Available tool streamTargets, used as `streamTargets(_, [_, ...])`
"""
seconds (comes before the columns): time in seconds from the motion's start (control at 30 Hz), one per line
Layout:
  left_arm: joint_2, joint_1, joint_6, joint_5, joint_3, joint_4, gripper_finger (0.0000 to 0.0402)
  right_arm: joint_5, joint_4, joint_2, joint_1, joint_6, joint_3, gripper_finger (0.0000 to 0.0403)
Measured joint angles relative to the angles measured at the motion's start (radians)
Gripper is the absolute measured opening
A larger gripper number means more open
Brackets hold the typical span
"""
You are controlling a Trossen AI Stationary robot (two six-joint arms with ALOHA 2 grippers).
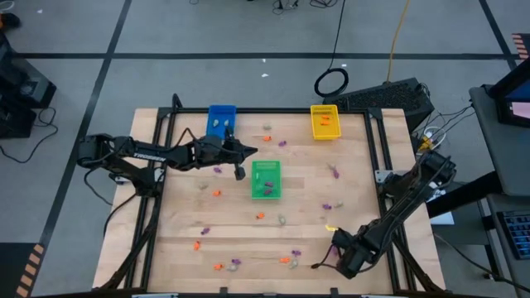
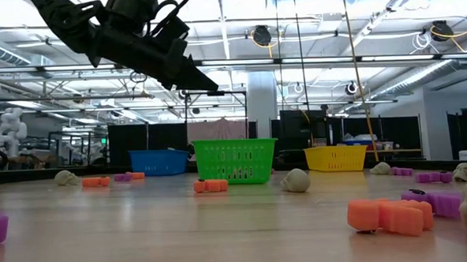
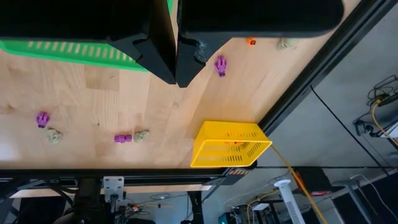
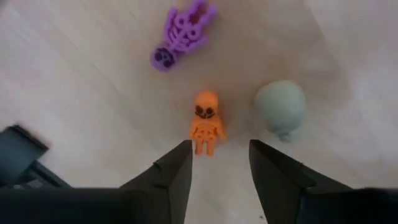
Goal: Sort Halloween decoration
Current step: Put the orange skeleton toy into the yellow bin
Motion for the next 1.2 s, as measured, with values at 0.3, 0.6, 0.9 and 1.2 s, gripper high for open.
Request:
streamTargets(0.3, [0.000, 0.000, 0.000, 0.000, 0.000, -0.004, 0.0011, 0.019, 0.007, 0.019, -0.001, -0.028, 0.001, 0.0110])
streamTargets(0.6, [0.000, 0.000, -0.001, 0.000, 0.000, -0.006, 0.0011, 0.035, 0.007, 0.019, -0.015, -0.114, 0.000, 0.0026])
streamTargets(0.9, [0.000, 0.000, -0.004, 0.000, 0.000, -0.007, 0.0011, 0.020, 0.016, -0.024, -0.035, -0.202, 0.048, 0.0007])
streamTargets(1.2, [0.000, 0.000, -0.004, 0.001, 0.001, -0.007, 0.0011, 0.158, -0.115, -0.138, -0.130, -0.269, 0.107, 0.0003])
